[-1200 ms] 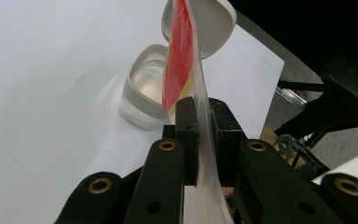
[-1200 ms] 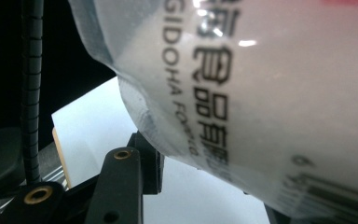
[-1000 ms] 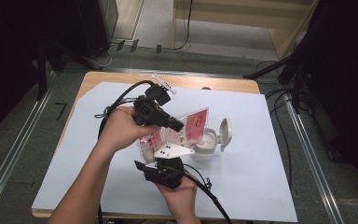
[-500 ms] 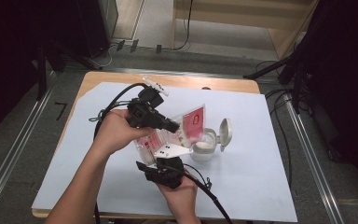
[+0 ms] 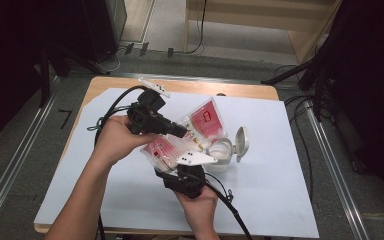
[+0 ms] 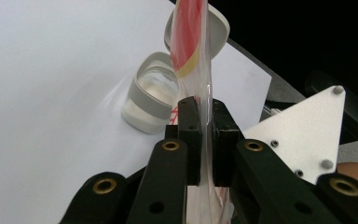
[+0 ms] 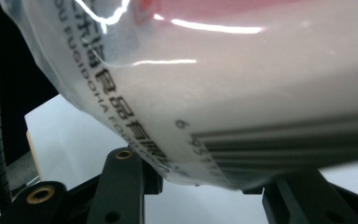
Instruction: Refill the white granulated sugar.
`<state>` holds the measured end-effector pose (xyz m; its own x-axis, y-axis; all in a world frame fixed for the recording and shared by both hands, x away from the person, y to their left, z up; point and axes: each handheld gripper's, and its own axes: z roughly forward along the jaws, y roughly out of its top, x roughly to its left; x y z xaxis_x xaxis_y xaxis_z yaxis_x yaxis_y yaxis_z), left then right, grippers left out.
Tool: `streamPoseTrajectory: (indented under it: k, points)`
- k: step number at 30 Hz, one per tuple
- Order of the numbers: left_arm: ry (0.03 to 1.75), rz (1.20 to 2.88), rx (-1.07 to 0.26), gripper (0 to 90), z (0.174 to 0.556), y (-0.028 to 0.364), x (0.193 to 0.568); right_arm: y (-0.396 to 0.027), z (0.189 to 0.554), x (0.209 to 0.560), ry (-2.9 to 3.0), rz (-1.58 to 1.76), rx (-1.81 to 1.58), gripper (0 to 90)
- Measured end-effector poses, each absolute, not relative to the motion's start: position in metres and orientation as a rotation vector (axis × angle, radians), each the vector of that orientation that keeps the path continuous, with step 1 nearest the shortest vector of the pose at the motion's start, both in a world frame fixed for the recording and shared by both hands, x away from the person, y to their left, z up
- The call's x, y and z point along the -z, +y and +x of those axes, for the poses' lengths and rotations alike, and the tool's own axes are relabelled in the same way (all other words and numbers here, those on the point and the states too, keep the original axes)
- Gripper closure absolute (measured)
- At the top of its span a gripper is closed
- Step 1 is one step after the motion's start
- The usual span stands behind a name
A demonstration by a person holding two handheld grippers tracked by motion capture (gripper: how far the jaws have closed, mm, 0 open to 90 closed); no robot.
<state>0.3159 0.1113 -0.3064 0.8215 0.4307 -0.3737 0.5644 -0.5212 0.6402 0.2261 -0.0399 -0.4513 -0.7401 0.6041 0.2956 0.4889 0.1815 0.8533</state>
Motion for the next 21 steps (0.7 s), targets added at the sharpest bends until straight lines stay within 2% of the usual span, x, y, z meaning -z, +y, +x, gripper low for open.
streamPoseTrajectory:
  k: [21]
  points:
    - [0.696,2.167,0.157,86.7,0.307,0.127,0.304,-0.057,0.232,0.449,2.255,1.142,-1.575,59.5]
